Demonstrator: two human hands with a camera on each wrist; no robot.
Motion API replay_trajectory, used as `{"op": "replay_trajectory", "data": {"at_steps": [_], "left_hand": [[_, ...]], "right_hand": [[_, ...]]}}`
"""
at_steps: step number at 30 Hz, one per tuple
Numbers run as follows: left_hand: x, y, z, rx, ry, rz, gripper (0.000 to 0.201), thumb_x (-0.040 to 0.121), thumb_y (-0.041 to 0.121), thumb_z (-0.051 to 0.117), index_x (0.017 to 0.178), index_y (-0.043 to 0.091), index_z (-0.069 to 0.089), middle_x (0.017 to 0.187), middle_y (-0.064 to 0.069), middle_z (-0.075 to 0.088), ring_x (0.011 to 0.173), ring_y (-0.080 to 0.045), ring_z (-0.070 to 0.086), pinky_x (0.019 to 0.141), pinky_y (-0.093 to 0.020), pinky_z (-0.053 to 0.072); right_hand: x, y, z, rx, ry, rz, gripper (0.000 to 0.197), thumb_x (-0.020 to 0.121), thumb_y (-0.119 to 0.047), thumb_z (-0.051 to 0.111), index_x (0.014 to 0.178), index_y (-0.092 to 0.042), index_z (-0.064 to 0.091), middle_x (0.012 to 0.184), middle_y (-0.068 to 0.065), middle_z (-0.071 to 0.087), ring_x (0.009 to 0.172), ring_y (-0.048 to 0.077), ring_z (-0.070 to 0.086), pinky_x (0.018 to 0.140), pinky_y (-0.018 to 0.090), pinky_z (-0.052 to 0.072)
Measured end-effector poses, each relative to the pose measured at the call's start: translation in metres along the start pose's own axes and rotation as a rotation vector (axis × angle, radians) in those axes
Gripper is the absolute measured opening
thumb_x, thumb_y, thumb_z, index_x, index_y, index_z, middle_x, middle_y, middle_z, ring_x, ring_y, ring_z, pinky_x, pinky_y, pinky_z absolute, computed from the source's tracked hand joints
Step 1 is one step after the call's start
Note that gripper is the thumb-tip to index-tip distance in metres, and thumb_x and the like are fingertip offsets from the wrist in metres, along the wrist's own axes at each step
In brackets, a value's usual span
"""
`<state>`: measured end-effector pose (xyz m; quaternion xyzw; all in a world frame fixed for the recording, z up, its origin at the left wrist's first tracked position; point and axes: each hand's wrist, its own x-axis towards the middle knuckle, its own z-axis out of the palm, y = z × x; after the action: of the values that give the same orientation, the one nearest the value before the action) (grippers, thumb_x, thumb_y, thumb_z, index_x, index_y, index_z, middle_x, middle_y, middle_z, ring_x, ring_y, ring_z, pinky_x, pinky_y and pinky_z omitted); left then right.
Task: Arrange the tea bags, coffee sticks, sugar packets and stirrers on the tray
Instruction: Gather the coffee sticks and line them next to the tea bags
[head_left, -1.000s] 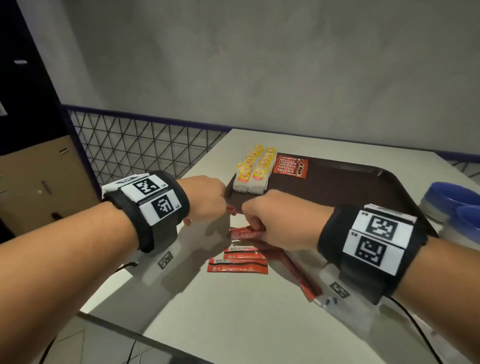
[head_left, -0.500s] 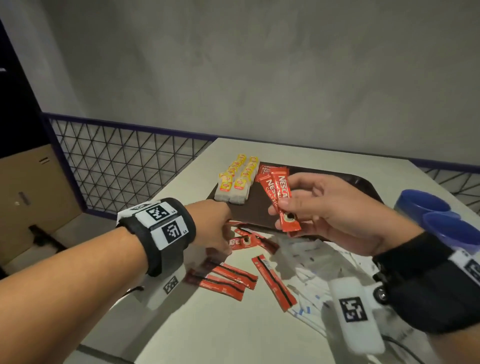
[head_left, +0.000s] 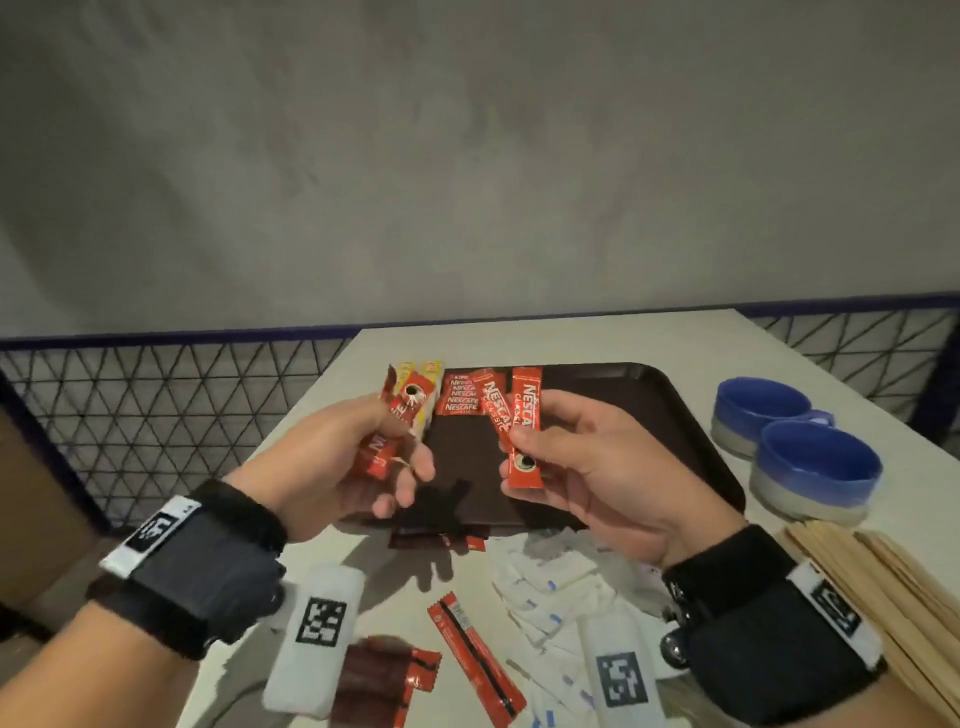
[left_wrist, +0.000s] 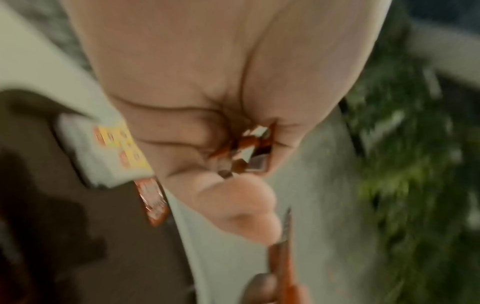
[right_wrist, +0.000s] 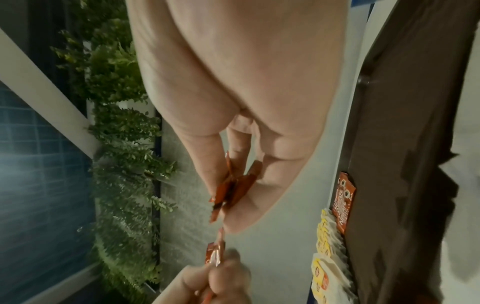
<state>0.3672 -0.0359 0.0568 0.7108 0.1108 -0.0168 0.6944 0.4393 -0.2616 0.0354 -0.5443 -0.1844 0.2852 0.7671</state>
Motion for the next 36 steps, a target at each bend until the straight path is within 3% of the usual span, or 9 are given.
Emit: {"op": "replay_trajectory", "data": {"at_steps": [5,7,10,13,16,20,24,28,36], "left_hand": [[0.021,-0.004,0.027,-0.396,-0.141,0.17,0.021,0.1,0.014,0.05,0.091,0.006,0.068,0.069,-0.006,0.036,0.05,-0.016,0.04,0.038,-0.023,0.035],[0.026,-0.007,0.035,-0.379,-0.191,0.166,0.031,0.091,0.033,0.07,0.109,0.008,0.069,0.067,-0.001,0.033,0.051,-0.015,0.038,0.04,-0.024,0.035],[0.027,-0.013,0.044,-0.183,-0.199,0.146,0.06,0.072,0.054,0.082,0.112,0.013,0.065,0.06,0.005,0.041,0.051,-0.013,0.04,0.044,-0.023,0.036],[0.024,-0.017,0.051,-0.187,-0.166,0.193,0.038,0.093,0.038,0.07,0.114,0.008,0.059,0.061,0.007,0.056,0.052,-0.012,0.042,0.044,-0.022,0.039],[0.024,-0.023,0.05,-0.333,-0.086,0.185,0.018,0.088,0.027,0.069,0.092,0.013,0.058,0.061,0.002,0.049,0.053,-0.012,0.046,0.043,-0.021,0.041],[0.024,-0.029,0.046,-0.452,-0.046,0.217,0.019,0.086,0.027,0.07,0.091,0.013,0.058,0.066,-0.001,0.041,0.052,-0.011,0.043,0.039,-0.018,0.036],[0.023,-0.031,0.047,-0.436,-0.066,0.232,0.027,0.084,0.028,0.072,0.099,0.009,0.06,0.067,0.0,0.051,0.048,-0.007,0.039,0.036,-0.015,0.031],[0.023,-0.033,0.048,-0.395,-0.024,0.235,0.026,0.074,0.032,0.08,0.085,0.012,0.067,0.068,-0.002,0.055,0.046,-0.008,0.04,0.034,-0.015,0.03],[0.02,-0.033,0.048,-0.417,0.046,0.247,0.012,0.091,0.022,0.071,0.088,0.012,0.065,0.075,-0.006,0.061,0.041,-0.006,0.039,0.034,-0.015,0.029]], "right_hand": [[-0.002,0.002,-0.002,-0.103,0.084,-0.103,0.026,0.091,-0.011,0.072,0.117,-0.014,0.071,0.101,0.012,0.077,0.08,0.02,0.07,0.061,0.028,0.058],[-0.001,0.004,-0.002,-0.141,0.109,-0.137,0.026,0.091,-0.014,0.073,0.117,-0.016,0.071,0.099,0.012,0.077,0.079,0.02,0.067,0.06,0.028,0.05],[-0.002,0.006,-0.002,-0.171,0.123,-0.178,0.027,0.092,-0.012,0.071,0.118,-0.018,0.07,0.097,0.016,0.076,0.078,0.024,0.063,0.058,0.03,0.047],[-0.003,0.007,0.001,-0.17,0.091,-0.205,0.027,0.091,-0.011,0.07,0.117,-0.019,0.072,0.098,0.017,0.076,0.079,0.026,0.063,0.06,0.031,0.052],[-0.004,0.01,0.002,-0.197,0.086,-0.222,0.024,0.094,-0.013,0.066,0.114,-0.021,0.074,0.095,0.01,0.078,0.079,0.021,0.069,0.064,0.031,0.058],[-0.005,0.01,0.002,-0.233,0.089,-0.185,0.026,0.1,-0.011,0.058,0.117,-0.023,0.074,0.091,0.009,0.076,0.071,0.022,0.066,0.062,0.031,0.057],[-0.008,0.01,0.005,-0.336,0.029,-0.164,0.029,0.101,-0.01,0.057,0.119,-0.024,0.075,0.084,0.008,0.067,0.065,0.016,0.054,0.055,0.027,0.045],[-0.011,0.008,0.005,-0.422,0.051,-0.177,0.021,0.096,-0.015,0.066,0.11,-0.025,0.078,0.08,0.007,0.069,0.061,0.015,0.054,0.051,0.025,0.043],[-0.009,0.008,0.004,-0.299,0.13,-0.169,0.013,0.091,-0.022,0.07,0.095,-0.014,0.08,0.081,0.011,0.07,0.065,0.02,0.061,0.056,0.029,0.052]]}}
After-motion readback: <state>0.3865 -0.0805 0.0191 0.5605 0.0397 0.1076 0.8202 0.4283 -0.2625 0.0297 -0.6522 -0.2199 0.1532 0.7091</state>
